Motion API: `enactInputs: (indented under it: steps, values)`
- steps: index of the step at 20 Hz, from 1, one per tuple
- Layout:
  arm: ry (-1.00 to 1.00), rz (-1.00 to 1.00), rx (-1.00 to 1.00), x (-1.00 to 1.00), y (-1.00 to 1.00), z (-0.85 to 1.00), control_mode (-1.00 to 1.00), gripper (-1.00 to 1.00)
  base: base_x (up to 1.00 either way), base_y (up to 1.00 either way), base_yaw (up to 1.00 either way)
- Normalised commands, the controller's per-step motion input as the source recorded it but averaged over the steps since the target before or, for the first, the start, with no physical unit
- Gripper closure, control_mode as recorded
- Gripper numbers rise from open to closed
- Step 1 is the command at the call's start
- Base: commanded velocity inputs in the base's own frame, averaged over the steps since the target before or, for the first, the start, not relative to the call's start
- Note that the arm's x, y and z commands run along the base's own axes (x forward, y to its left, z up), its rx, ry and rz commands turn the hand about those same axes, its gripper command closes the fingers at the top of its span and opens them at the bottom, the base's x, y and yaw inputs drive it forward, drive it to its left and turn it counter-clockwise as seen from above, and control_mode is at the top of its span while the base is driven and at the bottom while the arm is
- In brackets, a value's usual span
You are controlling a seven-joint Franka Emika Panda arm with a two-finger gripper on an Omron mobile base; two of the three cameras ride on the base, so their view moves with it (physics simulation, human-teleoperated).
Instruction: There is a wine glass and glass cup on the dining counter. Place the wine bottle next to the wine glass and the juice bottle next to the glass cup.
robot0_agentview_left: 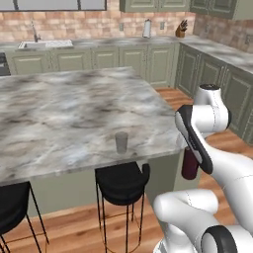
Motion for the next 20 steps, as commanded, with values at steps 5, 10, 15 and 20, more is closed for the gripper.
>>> enactInputs:
  steps: [5, 10, 15, 20]
  values:
    - [0.0, 0.0, 0.0, 0.0, 0.0, 0.0, 1.0, 1.0, 0.21, -0.31, 0.19]
    - [0.0, 0.0, 0.0, 0.0, 0.0, 0.0, 1.0, 1.0, 0.0, -0.03, 0.01]
    - [0.0, 0.0, 0.0, 0.0, 0.0, 0.0, 1.0, 1.0, 0.0, 0.0, 0.0]
    - [0.0, 0.0, 0.0, 0.0, 0.0, 0.0, 1.0, 1.0, 0.0, 0.0, 0.0]
